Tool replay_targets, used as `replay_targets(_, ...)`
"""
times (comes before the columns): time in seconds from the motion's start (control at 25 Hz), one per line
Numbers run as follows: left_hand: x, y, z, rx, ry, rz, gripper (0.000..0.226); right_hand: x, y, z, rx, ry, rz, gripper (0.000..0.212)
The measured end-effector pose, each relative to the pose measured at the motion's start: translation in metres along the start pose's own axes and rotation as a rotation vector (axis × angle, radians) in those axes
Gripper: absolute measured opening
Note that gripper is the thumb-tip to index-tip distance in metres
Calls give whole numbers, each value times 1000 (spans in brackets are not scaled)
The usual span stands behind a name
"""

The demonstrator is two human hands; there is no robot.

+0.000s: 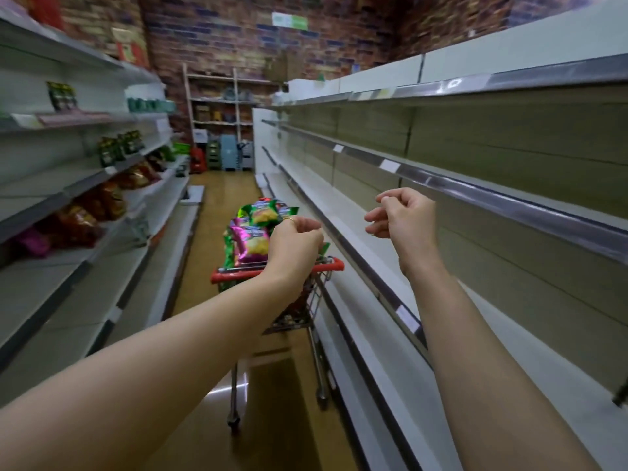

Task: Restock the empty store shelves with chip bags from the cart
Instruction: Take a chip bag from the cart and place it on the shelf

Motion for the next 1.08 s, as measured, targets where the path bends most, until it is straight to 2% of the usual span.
replay_targets(0.28,-8,-30,149,36,144,138,24,-72,70,135,-31,-165,57,25)
replay_targets(0.56,-8,-72,254,114,237,204,22,-137,140,223,-109,-294,56,24)
replay_targets(0.84,11,-115,369,138,239,189,23,-217,201,305,-148,-336,32,22)
replay_targets(1.08,36,-135,493,164,198,168,21,-290,234,395,-145,-281,-65,25)
Point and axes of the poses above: each hand's wrist, its own z-axis towards the middle knuckle, its own x-axis out of the back of the hand, y = z × x, the point moved 2 cm from there along z, towards the middle knuckle
